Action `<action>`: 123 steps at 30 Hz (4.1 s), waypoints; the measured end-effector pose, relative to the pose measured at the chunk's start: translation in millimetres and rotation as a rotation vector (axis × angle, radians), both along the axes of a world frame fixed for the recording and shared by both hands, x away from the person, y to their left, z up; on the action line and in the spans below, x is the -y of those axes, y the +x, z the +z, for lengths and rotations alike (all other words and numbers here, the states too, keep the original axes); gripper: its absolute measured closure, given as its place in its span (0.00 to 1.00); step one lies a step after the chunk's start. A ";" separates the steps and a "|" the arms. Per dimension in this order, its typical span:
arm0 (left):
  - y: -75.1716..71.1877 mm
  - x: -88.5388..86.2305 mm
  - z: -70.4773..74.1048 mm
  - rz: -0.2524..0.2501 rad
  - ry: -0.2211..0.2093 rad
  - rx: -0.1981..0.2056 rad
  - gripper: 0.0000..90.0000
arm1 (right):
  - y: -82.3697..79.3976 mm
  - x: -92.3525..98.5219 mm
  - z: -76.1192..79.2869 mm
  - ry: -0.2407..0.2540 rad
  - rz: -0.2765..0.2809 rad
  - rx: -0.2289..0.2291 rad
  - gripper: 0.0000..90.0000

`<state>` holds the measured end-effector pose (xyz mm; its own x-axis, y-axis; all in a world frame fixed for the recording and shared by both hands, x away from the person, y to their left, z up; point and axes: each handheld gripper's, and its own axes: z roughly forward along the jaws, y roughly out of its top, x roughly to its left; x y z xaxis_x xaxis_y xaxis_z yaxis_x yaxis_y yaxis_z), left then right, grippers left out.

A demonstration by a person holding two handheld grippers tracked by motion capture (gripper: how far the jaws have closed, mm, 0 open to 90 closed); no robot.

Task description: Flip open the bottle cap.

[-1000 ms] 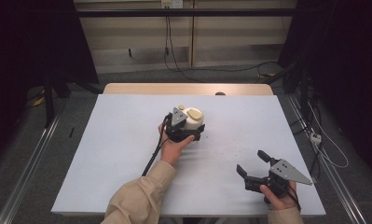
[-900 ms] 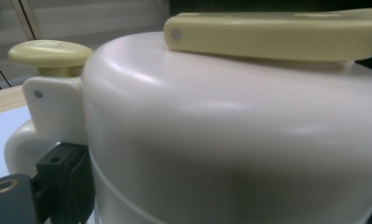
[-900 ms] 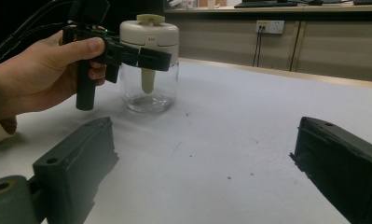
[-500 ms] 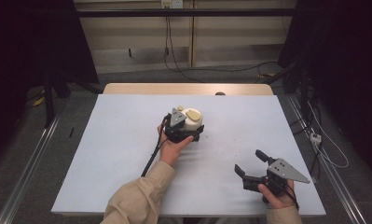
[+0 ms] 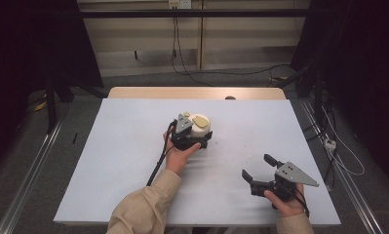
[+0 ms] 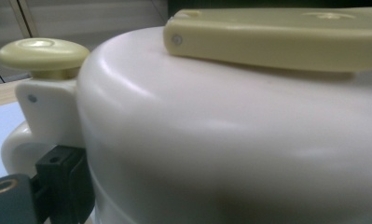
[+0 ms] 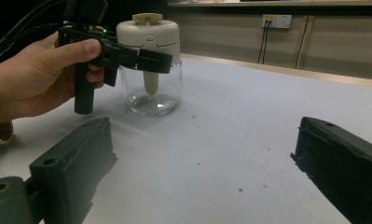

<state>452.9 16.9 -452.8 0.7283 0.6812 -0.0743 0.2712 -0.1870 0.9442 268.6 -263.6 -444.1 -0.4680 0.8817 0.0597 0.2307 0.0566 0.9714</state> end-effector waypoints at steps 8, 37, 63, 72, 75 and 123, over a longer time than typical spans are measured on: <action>-1.8 -3.2 -2.3 -0.002 -0.013 -0.004 0.07 | 14.8 -15.0 1.2 0.027 0.009 -0.039 0.10; -2.3 -4.1 -2.7 0.000 -0.014 -0.006 0.07 | 65.1 -60.4 34.4 -0.001 0.108 -0.084 0.58; -2.6 -3.6 -2.4 0.005 -0.014 -0.008 0.07 | 106.3 -84.9 48.9 -0.005 0.184 -0.144 1.00; -2.9 -3.5 -2.2 0.006 -0.012 -0.008 0.07 | 113.0 -89.4 50.2 -0.015 0.192 -0.154 1.00; -2.8 -3.4 -2.1 0.007 -0.013 -0.009 0.07 | 115.4 -91.7 51.3 -0.021 0.196 -0.154 1.00; -3.5 -3.2 -1.6 0.009 -0.001 -0.009 0.07 | 130.0 -108.0 59.6 -0.056 0.217 -0.128 1.00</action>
